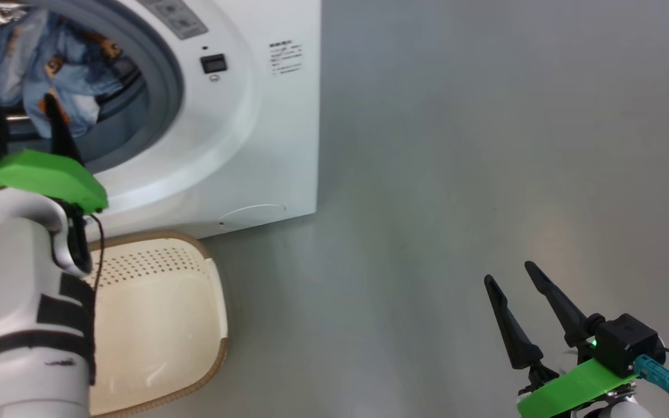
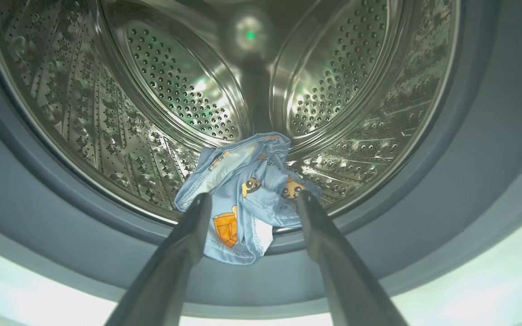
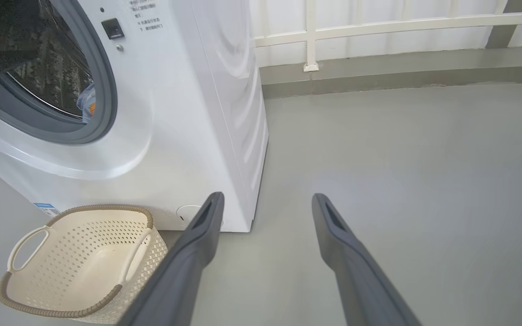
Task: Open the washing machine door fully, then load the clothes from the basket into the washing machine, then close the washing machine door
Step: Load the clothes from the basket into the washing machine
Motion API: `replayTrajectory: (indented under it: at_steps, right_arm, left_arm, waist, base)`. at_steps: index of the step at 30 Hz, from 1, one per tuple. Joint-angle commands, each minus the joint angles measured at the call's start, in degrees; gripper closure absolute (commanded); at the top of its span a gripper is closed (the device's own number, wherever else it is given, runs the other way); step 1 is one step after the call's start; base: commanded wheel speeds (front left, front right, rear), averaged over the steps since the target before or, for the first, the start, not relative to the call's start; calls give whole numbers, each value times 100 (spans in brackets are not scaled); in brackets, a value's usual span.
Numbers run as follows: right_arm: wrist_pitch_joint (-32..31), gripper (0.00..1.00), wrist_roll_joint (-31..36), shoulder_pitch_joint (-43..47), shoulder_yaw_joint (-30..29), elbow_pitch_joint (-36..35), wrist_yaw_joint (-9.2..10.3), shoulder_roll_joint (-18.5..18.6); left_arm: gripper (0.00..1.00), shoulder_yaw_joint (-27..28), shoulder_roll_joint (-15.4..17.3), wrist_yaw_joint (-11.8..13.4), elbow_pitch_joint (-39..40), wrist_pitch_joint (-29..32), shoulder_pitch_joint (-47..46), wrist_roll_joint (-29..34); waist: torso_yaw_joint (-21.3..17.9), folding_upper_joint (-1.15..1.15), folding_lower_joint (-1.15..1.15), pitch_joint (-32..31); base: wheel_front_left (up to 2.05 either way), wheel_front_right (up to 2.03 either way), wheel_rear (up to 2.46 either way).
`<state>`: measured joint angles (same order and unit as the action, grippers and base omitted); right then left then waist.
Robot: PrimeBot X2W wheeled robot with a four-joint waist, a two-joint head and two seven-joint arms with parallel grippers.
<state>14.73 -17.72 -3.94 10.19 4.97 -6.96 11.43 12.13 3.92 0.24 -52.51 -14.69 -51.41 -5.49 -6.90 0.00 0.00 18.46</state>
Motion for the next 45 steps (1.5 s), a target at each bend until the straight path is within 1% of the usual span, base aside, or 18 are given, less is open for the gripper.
replayTrajectory:
  at_steps: [1,5,9,13,17,19,26,27,32,36,45]
  right_arm:
    - [27,0,42,-68,67,-122,-53,104]
    - [27,0,71,-146,22,-149,-53,114]
    - [27,0,90,-197,-9,-158,-53,113]
    - [27,0,98,-215,28,-163,-53,113]
    - [27,0,100,-216,26,-185,-53,126]
    - [27,0,101,-207,17,-191,-53,130]
    - [27,0,106,-186,-30,-193,-53,117]
    - [27,0,106,-186,-30,-193,-53,117]
    - [27,0,116,-147,-34,-201,-53,141]
    - [27,0,120,-154,-26,-195,-53,178]
    - [27,0,180,-126,-56,-204,-53,304]
  left_arm:
    - [0,67,154,-31,248,-30,170,-67]
    - [0,19,13,-163,680,-30,490,-147]
    - [0,-75,-61,-261,1124,-30,883,-208]
    - [0,-178,-89,-280,1594,-30,1349,-246]
    - [0,-243,-99,-238,2117,-30,1846,-356]
    - [0,-285,-101,-176,2387,-30,2105,-569]
    - [0,-672,-103,295,3491,-30,3126,-998]
    - [0,-672,-103,295,3491,-30,3126,-998]
    - [0,-950,-103,536,4054,-30,3671,-1194]
    - [0,-1066,-103,646,4333,-30,3980,-1206]
    - [0,-1103,-103,793,4839,-30,4521,-1197]
  waist:
    - [174,0,0,-39]
    - [327,0,0,-7]
    - [425,0,0,15]
    - [440,0,0,6]
    - [459,0,0,33]
    - [470,0,0,35]
    - [538,0,0,39]
    - [538,0,0,39]
    - [648,0,0,49]
    - [689,0,0,30]
    - [803,0,0,15]
  base:
    - [0,0,0]
    - [0,0,0]
    - [0,0,0]
    - [0,0,0]
    - [0,0,0]
    - [0,0,0]
    - [0,0,0]
    - [0,0,0]
    - [0,0,0]
    - [0,0,0]
    - [0,0,0]
